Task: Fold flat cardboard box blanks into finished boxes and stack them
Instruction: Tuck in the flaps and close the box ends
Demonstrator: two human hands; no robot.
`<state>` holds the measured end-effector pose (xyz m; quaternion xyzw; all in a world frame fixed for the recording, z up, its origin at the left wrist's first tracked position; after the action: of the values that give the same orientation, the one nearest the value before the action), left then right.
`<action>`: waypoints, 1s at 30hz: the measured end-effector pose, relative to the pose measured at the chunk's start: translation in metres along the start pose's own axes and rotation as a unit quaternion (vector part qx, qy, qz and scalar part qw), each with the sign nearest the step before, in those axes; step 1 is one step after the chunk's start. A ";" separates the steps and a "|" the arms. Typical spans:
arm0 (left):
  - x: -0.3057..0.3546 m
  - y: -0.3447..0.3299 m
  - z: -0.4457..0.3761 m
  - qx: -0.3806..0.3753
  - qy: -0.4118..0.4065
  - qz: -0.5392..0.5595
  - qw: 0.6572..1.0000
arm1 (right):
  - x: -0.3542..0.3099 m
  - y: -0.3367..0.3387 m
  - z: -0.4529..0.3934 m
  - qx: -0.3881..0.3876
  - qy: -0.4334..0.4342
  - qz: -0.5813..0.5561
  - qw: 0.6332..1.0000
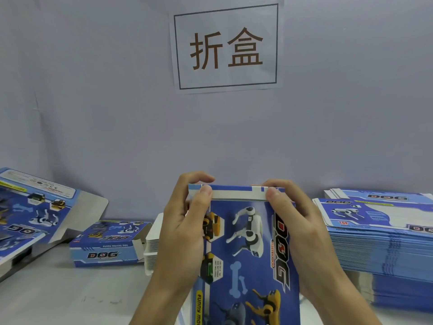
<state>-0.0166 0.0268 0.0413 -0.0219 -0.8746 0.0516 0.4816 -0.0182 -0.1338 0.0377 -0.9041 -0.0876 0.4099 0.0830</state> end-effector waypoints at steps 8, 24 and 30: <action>-0.005 0.004 -0.002 0.024 0.038 0.018 0.999 | 0.006 0.000 0.001 -0.004 -0.011 -0.041 0.999; 0.000 -0.005 0.006 -0.056 -0.031 0.002 0.998 | -0.002 0.013 -0.001 0.010 0.034 -0.046 0.998; -0.004 -0.006 0.004 -0.042 -0.021 0.025 0.999 | 0.003 0.012 -0.002 0.011 0.015 -0.063 0.998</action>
<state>-0.0181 0.0204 0.0364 -0.0627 -0.8851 0.0277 0.4603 -0.0139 -0.1452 0.0342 -0.9018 -0.1388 0.3911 0.1204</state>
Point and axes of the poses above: each hand's wrist, its own z-axis away from the middle knuckle, its own y-axis out of the back of the hand, x = y × z, the point moved 3 cm from there along -z, towards the middle knuckle, and after that the axes turned 9 degrees about y, right-handed, at the moved point
